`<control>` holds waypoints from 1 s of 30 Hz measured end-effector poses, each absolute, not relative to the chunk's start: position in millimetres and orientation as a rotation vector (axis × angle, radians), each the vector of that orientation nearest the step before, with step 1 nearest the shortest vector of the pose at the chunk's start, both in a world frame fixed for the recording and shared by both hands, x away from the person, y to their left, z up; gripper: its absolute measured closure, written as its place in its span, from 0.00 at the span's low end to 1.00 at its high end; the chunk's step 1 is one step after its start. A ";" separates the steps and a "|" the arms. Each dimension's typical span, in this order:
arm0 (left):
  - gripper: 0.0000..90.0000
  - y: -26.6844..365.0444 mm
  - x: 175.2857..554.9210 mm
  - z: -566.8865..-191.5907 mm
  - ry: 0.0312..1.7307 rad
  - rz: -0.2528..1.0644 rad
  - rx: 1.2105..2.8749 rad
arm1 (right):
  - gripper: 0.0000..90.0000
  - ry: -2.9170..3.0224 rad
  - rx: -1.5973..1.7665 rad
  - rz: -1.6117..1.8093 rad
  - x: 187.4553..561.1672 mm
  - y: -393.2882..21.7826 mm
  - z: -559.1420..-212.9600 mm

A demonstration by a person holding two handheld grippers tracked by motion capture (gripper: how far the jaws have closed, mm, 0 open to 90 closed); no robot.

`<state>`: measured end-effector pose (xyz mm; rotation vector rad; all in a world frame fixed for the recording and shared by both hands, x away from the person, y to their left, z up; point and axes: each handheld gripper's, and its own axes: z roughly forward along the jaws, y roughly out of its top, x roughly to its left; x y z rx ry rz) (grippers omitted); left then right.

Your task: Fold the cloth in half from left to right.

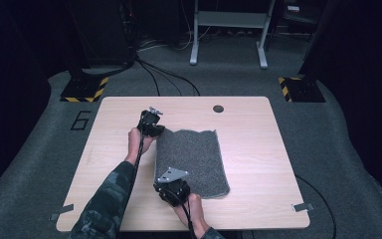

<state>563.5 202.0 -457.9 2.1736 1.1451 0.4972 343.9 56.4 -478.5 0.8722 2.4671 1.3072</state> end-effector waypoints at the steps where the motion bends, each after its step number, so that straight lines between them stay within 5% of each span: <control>1: 0.97 201.6 563.9 -454.8 1.144 0.499 2.179 | 0.97 2.459 0.862 1.311 344.0 56.1 -476.5; 17: 0.97 201.1 563.4 -408.4 1.127 0.582 2.244 | 0.97 2.380 0.840 1.453 340.2 63.2 -442.3; 30: 0.97 164.4 569.0 -398.8 1.089 0.568 2.279 | 0.97 2.287 0.928 1.465 333.7 17.9 -446.6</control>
